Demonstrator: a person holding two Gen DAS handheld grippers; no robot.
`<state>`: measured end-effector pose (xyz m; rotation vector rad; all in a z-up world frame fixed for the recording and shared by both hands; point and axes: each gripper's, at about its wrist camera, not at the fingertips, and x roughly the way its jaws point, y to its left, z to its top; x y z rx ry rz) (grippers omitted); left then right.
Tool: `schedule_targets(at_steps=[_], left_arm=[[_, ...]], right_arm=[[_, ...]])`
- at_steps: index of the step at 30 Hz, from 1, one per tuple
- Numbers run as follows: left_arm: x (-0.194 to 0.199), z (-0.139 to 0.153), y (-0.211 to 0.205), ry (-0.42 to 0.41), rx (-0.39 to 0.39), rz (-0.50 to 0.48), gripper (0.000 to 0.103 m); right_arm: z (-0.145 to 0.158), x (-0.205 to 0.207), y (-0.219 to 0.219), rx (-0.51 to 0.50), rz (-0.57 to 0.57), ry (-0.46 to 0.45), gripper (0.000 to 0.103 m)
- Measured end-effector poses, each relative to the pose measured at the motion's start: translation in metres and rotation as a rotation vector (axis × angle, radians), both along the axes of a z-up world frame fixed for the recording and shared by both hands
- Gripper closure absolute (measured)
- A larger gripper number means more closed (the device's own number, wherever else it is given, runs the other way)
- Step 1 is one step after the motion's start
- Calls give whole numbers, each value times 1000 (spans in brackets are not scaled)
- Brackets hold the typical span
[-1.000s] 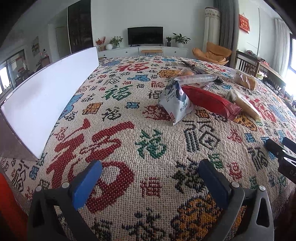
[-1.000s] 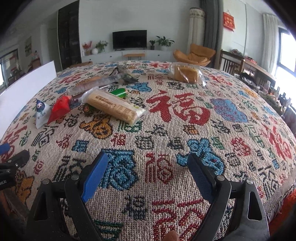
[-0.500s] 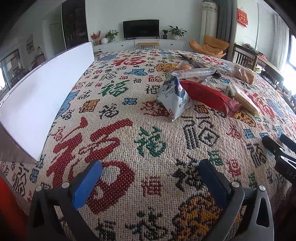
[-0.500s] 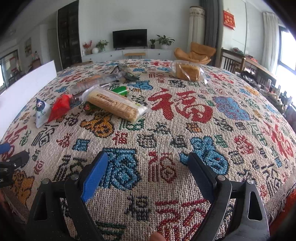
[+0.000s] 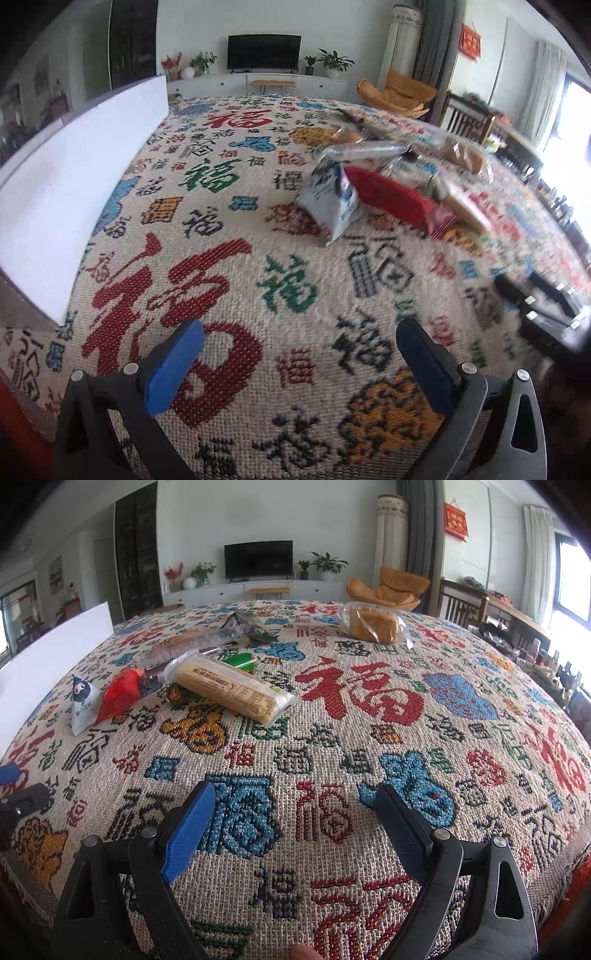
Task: Organize snacks
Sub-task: 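Grasp the white-blue chip bag with the left gripper and lift it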
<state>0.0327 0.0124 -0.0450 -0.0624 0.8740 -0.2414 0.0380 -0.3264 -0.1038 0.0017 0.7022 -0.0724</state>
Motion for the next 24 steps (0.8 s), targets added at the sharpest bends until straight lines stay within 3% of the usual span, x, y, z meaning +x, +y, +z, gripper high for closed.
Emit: schedule_targets(at_steps=[3, 5, 9, 11, 13, 14, 15, 16, 17, 19, 24], left_arm=[[5, 17, 5, -35, -24, 31, 0], [16, 23, -1, -40, -10, 3, 0], [52, 15, -34, 35, 145, -115, 1], [67, 11, -48, 25, 205, -133, 8], [82, 7, -54, 48, 205, -123, 16], [89, 5, -55, 66, 193, -122, 29], [95, 2, -52, 79, 178, -123, 32], [97, 4, -48, 68, 158, -114, 52], [98, 6, -43, 68, 152, -102, 63], [101, 7, -32, 95, 104, -109, 70], [102, 9, 0, 129, 81, -173, 69]], right_arm=[[0, 0, 0, 0, -1, 0, 12], [0, 0, 0, 0, 0, 0, 12], [0, 1, 0, 0, 1, 2, 12], [0, 0, 0, 1, 1, 2, 12], [0, 0, 0, 1, 1, 2, 12], [0, 0, 0, 0, 1, 2, 12], [0, 0, 0, 0, 1, 2, 12], [0, 1, 0, 0, 1, 2, 12], [0, 1, 0, 0, 1, 2, 12], [0, 0, 0, 1, 1, 2, 12], [0, 1, 0, 1, 1, 2, 12]])
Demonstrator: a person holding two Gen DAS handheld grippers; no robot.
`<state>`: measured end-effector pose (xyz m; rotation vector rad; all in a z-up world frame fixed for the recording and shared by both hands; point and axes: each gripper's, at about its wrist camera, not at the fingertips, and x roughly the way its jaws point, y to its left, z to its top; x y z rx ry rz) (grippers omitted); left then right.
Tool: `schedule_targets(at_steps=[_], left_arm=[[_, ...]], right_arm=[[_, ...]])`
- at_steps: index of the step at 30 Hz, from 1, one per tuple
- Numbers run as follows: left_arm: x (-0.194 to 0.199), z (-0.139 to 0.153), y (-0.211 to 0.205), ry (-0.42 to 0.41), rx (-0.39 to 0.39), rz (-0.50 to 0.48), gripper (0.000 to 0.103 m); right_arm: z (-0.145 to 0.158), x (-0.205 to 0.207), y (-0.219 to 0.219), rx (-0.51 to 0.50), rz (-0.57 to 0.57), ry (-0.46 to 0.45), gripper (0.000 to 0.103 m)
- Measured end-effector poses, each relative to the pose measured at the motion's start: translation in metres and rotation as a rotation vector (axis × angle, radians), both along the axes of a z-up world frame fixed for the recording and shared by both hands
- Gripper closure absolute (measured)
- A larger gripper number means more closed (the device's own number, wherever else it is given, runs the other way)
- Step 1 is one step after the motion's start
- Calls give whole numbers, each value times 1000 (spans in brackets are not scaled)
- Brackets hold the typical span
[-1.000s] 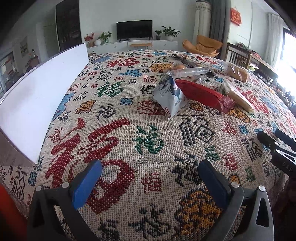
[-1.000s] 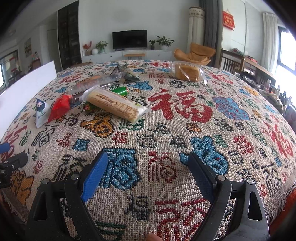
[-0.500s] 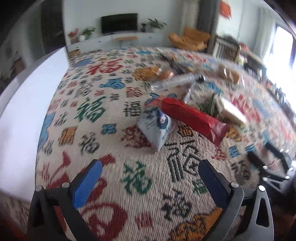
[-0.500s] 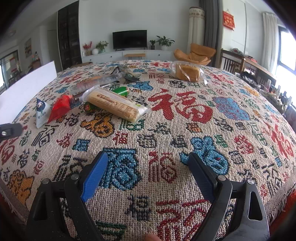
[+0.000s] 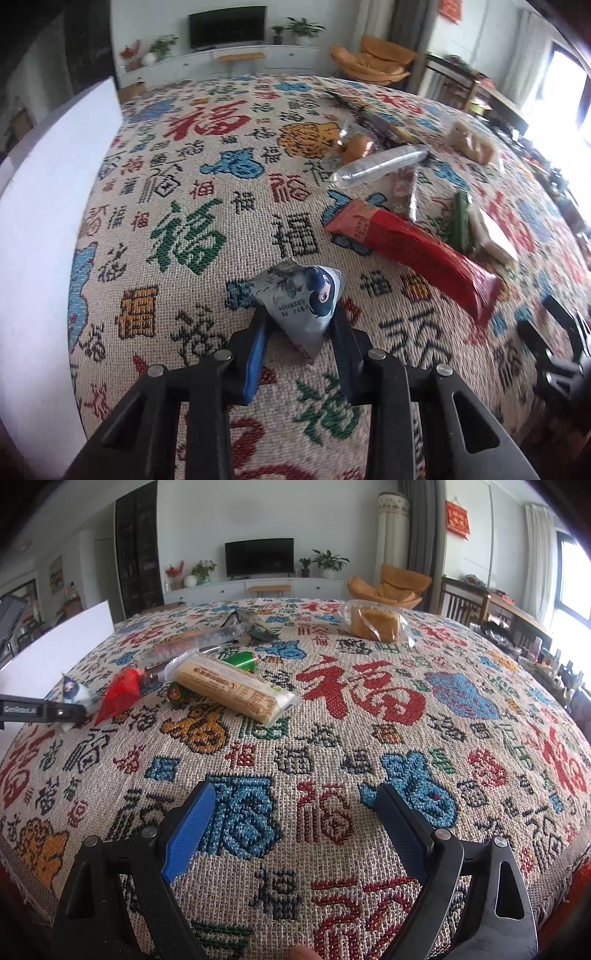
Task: Organize snacks
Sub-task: 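Grasp the white-blue chip bag with the left gripper and lift it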
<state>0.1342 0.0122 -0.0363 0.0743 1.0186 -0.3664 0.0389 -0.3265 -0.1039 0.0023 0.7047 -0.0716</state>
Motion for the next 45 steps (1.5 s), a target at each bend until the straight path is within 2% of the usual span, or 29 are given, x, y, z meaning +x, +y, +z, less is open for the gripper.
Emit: schedule_targets(at_steps=[1, 2, 4, 8, 10, 12, 13, 14, 16, 17, 18, 21, 23, 30, 34, 40, 43, 45], left_arm=[[1, 1, 3, 4, 5, -7, 63], [1, 4, 6, 1, 31, -2, 46], [-6, 16, 12, -47, 71, 20, 30], [-30, 59, 24, -134, 13, -40, 30], [-45, 91, 34, -261, 28, -26, 28], [-51, 123, 48, -407, 53, 35, 15], [-53, 138, 58, -484, 67, 91, 8], [-52, 153, 73, -577, 93, 181, 4], [-47, 165, 94, -681, 150, 327, 1], [-35, 163, 108, -687, 182, 400, 1], [-24, 158, 119, -650, 188, 435, 1], [13, 125, 154, -384, 101, 465, 1], [20, 107, 162, -260, 44, 475, 4], [-33, 107, 128, -333, 77, 373, 5], [-51, 105, 107, -386, 138, 300, 5], [-56, 107, 106, -335, 119, 221, 4], [-59, 108, 112, -308, 136, 223, 4], [-64, 117, 117, -361, 137, 303, 5]], right_arm=[[0, 0, 0, 0, 0, 0, 12], [0, 0, 0, 0, 0, 0, 12], [0, 0, 1, 0, 0, 0, 12], [0, 0, 1, 0, 1, -1, 12], [0, 0, 1, 0, 0, 0, 12], [0, 0, 1, 0, -1, 0, 12], [0, 0, 1, 0, -1, 1, 12], [0, 0, 1, 0, 0, 1, 12], [0, 0, 1, 0, 0, 1, 12], [0, 0, 1, 0, 0, 1, 12], [0, 0, 1, 0, 0, 1, 12], [0, 0, 1, 0, 0, 0, 12], [0, 0, 1, 1, 0, 1, 12], [0, 0, 1, 1, 0, 2, 12], [0, 0, 1, 1, 0, 2, 12], [0, 1, 0, 2, 1, 3, 12], [0, 1, 0, 2, 1, 3, 12], [0, 1, 0, 2, 1, 3, 12]])
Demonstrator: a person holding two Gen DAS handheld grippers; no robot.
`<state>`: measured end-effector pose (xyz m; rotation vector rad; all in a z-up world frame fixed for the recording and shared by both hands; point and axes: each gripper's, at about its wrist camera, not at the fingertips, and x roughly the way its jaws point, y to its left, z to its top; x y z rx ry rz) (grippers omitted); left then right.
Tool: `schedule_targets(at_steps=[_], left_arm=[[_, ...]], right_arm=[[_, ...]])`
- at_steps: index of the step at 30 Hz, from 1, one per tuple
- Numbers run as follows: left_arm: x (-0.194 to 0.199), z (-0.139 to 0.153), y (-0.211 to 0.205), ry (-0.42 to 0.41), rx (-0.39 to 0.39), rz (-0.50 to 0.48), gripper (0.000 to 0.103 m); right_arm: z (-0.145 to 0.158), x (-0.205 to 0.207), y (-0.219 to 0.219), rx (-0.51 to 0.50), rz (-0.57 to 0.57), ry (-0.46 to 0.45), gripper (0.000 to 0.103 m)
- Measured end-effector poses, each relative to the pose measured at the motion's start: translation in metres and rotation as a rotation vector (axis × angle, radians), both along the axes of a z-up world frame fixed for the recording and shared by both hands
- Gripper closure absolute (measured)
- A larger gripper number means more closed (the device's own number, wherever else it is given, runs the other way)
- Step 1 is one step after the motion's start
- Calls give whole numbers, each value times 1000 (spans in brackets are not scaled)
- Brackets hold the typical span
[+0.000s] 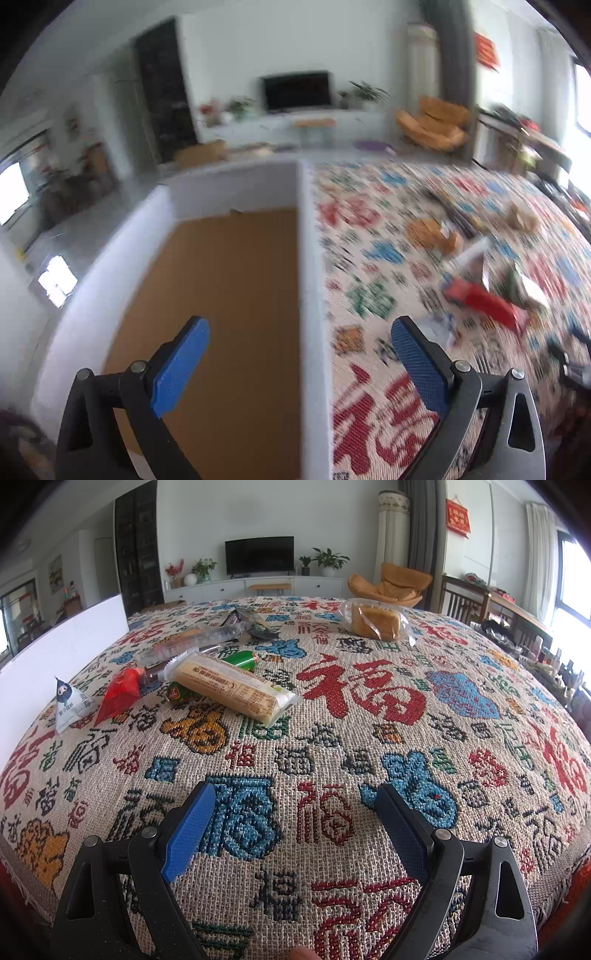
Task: Organize snacks
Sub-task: 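Grasp the white-blue chip bag with the left gripper and lift it, then carry the chip bag into the white box and open the left gripper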
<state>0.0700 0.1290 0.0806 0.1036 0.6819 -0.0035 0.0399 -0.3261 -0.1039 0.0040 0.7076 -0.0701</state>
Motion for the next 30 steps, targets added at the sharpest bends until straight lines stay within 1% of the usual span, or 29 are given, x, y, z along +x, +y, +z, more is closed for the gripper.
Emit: schedule_targets(at_steps=[1, 2, 3, 4, 5, 6, 7, 8, 9, 10, 11, 12, 13, 15, 17, 19, 20, 21, 22, 23, 24, 25, 26, 27, 30], left_arm=[[-8, 9, 0, -66, -5, 44, 5], [-22, 23, -3, -160, -12, 74, 4], [-39, 36, -10, -259, -19, 84, 4], [-55, 46, -20, -349, -24, 78, 1], [-70, 55, -32, -423, -35, 55, 0], [-80, 61, -46, -446, -54, 7, 0], [-85, 63, -60, -419, -74, -59, 0], [-85, 59, -80, -325, -94, -148, 0], [-82, 51, -94, -238, -107, -207, 0], [-77, 38, -110, -137, -113, -257, 0], [-71, 24, -121, -65, -107, -280, 0], [-65, 6, -131, -2, -92, -281, 0], [-56, -15, -138, 44, -71, -261, 0], [-33, -47, -139, 100, -46, -192, 0], [-6, -72, -135, 144, -36, -137, 0], [17, -96, -141, 193, -18, -107, 0], [31, -106, -142, 237, -17, -96, 2], [36, -118, -140, 258, -25, -95, 7], [40, -124, -141, 267, -41, -104, 27], [40, -125, -141, 243, -84, -128, 51], [39, -123, -141, 224, -82, -126, 59], [38, -123, -142, 219, -79, -137, 61], [36, -124, -142, 213, -86, -143, 69], [34, -124, -140, 207, -93, -143, 74], [33, -121, -133, 207, -142, -156, 74]], right_arm=[[0, 0, 0, 0, 0, 0, 12], [0, 0, 0, 0, -1, 0, 12], [0, 0, 0, 0, -1, -1, 12], [0, 0, 0, 0, 0, -1, 12], [0, 0, 0, 0, 0, -1, 12], [0, 0, 0, 0, 0, -1, 12], [0, 0, 0, 0, 0, -1, 12], [0, 0, 0, 0, 0, -1, 12], [0, 0, 0, 0, 0, 0, 12], [0, 0, 0, 0, 0, 0, 12], [0, 0, 0, 0, 0, 0, 12], [0, 0, 0, 0, 0, 0, 12], [0, 0, 0, 0, 0, 0, 12], [0, 0, 0, 0, 0, 0, 12], [0, 0, 0, 1, 0, 0, 12], [0, 0, 0, 1, 0, 1, 12], [0, 0, 0, 1, 0, 0, 12], [0, 0, 0, 1, 0, 1, 12], [0, 0, 0, 1, 0, 1, 12], [0, 0, 0, 1, 0, 1, 12], [0, 0, 0, 1, 2, 1, 12], [0, 0, 0, 2, 4, 3, 12], [-1, 0, 0, 2, 10, 8, 12], [0, 1, -1, 7, 21, 20, 12], [10, 0, -10, 62, 77, 79, 14]])
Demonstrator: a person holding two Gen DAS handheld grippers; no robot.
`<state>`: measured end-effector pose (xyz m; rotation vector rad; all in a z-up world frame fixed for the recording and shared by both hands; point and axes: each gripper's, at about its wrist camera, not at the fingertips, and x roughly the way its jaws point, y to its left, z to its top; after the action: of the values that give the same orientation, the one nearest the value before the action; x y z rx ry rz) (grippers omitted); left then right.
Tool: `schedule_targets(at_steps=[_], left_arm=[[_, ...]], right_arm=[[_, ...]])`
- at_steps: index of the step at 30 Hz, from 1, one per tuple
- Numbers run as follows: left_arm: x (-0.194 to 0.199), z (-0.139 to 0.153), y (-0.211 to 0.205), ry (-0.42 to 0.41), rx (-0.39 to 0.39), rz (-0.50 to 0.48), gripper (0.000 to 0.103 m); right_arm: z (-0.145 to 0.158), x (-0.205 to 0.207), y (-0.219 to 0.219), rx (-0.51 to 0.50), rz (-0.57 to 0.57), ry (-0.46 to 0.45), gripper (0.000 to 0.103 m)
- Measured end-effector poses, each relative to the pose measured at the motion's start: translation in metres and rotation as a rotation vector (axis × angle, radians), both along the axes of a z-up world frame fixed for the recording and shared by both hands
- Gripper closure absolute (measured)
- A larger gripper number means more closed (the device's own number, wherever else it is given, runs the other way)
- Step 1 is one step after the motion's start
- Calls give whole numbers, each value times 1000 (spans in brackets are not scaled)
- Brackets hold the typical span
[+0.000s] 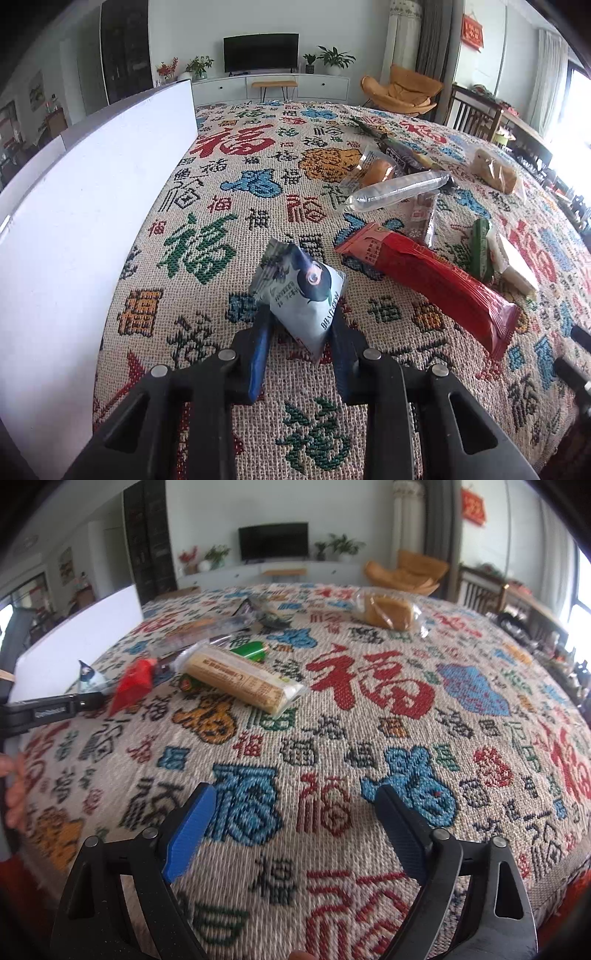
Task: Organize snacks
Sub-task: 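Carry the chip bag into the white box and open the left gripper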
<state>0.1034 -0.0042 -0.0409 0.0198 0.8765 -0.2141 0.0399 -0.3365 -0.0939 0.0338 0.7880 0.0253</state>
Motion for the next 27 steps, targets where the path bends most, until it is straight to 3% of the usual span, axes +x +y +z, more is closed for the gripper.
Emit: schedule_targets(at_steps=[2, 4, 9, 12, 13, 14, 16, 20, 23, 25, 27], left_arm=[[2, 0, 4, 1, -35, 7, 74], [6, -1, 6, 1, -45, 10, 74], [10, 2, 10, 12, -75, -3, 74], [5, 7, 10, 9, -94, -37, 74], [0, 12, 12, 1, -107, -45, 74], [-6, 18, 14, -10, -122, -57, 74], [-13, 27, 16, -23, -146, -73, 74], [-31, 49, 25, -46, -227, -79, 74], [-37, 74, 39, -42, -318, -61, 74], [-42, 102, 56, -69, -357, -41, 74], [-48, 138, 84, -107, -374, 7, 74]], right_arm=[[17, 1, -9, 33, 26, -45, 14], [36, 22, -8, 3, 118, -52, 14], [38, 98, 31, -185, 418, 141, 16], [25, 135, 49, -200, 503, 258, 18], [22, 141, 52, -187, 513, 291, 46], [21, 146, 54, -184, 515, 323, 72], [27, 147, 50, -190, 458, 329, 73], [58, 137, 17, -44, 333, 273, 73], [59, 139, 5, -23, 223, 310, 73], [72, 140, 14, 40, 202, 298, 73], [103, 143, 36, 131, 257, 241, 73]])
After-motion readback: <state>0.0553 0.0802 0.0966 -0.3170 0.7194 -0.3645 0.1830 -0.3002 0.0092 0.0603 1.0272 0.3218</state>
